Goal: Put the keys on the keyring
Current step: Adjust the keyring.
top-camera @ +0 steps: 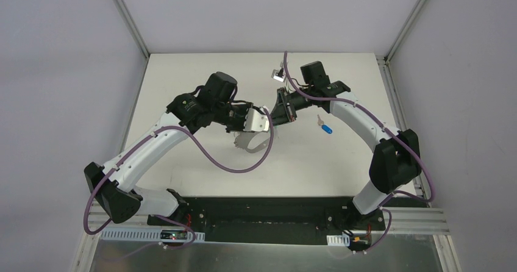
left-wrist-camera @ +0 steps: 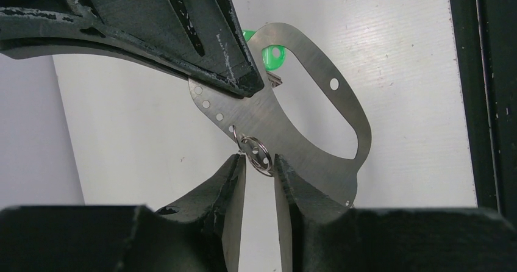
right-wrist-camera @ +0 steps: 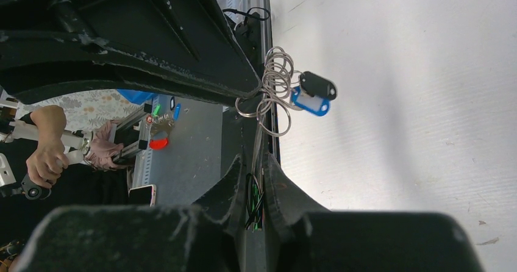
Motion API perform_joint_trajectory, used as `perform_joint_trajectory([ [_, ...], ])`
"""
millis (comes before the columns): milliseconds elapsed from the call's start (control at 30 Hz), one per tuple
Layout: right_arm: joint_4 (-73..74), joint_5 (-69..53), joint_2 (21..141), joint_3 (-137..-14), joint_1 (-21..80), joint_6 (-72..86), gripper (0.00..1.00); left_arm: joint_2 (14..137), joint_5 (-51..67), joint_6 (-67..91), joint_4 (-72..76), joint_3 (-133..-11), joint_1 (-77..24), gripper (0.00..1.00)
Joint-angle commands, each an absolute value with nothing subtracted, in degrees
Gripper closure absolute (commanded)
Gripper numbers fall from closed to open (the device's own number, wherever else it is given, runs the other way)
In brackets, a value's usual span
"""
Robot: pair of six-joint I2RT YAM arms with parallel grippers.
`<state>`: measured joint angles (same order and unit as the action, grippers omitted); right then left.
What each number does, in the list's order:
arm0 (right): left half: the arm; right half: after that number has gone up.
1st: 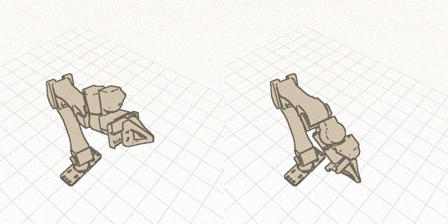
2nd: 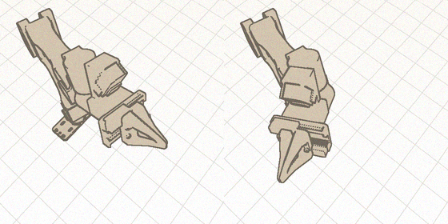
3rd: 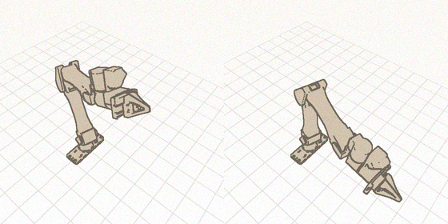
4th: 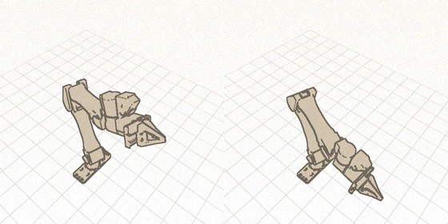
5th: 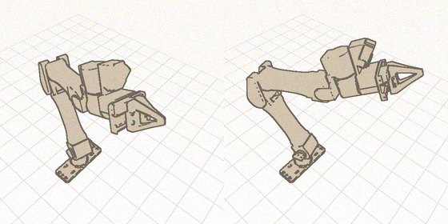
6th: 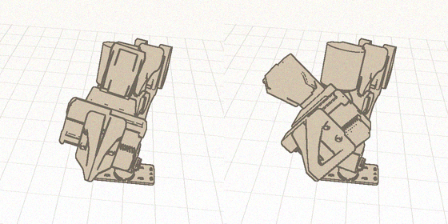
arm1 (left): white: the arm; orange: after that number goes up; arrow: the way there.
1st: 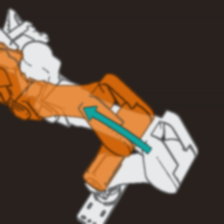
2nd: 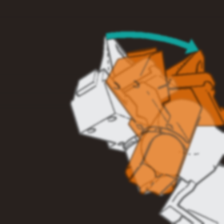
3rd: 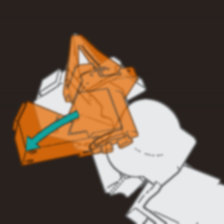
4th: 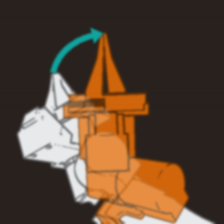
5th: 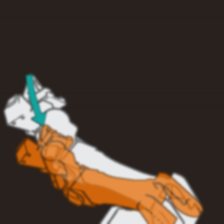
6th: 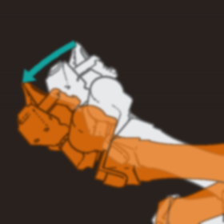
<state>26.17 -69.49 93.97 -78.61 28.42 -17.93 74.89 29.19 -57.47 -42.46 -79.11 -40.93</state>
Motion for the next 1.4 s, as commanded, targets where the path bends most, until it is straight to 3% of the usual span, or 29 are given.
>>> perform_joint_trajectory([
  [0, 24.9, -72.7, 93.3, -78.7, 28.6, -17.6, 1.00, 75.0, 27.8, -58.6, -41.2, -78.8, -41.4, 0.76],
  [433, 25.3, -72.9, 93.1, -78.5, 28.6, -18.1, 1.00, 75.7, 28.1, -58.1, -40.5, -78.6, -41.5, 0.88],
  [667, 27.4, -72.0, 93.3, -78.9, 28.6, -20.4, 1.00, 75.9, 28.1, -59.3, -42.4, -79.9, -41.5, 1.00],
  [833, 27.9, -72.0, 93.3, -79.1, 28.6, -20.7, 1.00, 75.9, 28.4, -59.5, -43.3, -80.1, -41.5, 1.00],
  [1167, 36.2, -69.8, 92.6, -80.0, 29.1, -31.6, 1.00, 74.8, 27.4, -59.2, -43.1, -78.0, -41.3, 0.79],
  [1367, 36.2, -68.1, 87.6, -76.6, 29.6, -36.6, 1.00, 73.5, 38.1, -50.4, -39.8, -75.6, -36.7, 0.72],
])
